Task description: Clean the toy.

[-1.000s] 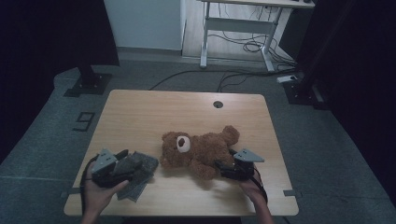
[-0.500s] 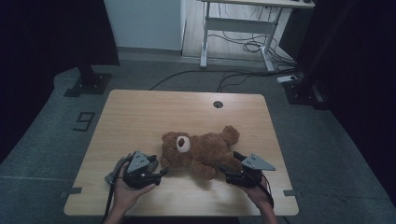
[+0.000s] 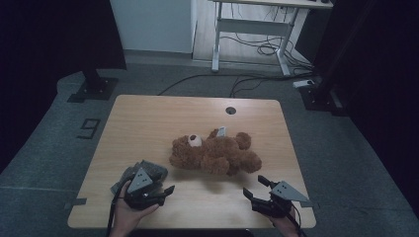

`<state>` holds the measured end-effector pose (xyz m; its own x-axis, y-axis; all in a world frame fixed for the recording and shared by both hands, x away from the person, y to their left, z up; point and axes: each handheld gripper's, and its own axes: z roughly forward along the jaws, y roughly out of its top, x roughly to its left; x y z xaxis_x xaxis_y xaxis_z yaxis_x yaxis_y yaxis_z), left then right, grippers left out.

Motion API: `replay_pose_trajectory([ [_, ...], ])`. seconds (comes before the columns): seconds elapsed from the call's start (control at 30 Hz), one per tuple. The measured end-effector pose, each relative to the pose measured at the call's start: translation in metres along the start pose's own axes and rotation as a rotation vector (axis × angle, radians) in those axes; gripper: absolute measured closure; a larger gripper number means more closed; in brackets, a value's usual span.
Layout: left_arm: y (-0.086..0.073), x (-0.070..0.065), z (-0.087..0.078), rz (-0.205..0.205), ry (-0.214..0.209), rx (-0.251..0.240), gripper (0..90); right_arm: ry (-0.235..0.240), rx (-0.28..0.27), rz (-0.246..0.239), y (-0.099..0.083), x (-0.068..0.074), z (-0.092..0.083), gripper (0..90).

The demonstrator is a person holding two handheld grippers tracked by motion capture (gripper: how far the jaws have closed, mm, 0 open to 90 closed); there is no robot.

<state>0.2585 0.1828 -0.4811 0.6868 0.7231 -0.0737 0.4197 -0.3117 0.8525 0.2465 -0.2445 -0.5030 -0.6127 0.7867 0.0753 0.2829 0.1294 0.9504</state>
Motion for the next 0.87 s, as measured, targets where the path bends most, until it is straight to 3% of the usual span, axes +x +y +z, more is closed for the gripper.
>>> replay_pose_trajectory([
  [0.23,-0.005,0.001,-0.003,0.001,0.004,0.012,32.7,0.015,0.037,-0.014,-0.01,0.004,0.005,24.6],
  [0.47,-0.01,0.005,-0.005,-0.012,0.001,0.015,32.7,0.003,0.067,0.01,-0.023,-0.001,0.003,24.6],
  [0.87,-0.01,0.006,-0.008,-0.018,-0.011,0.01,32.8,-0.008,0.065,0.009,-0.024,-0.001,0.006,24.5],
])
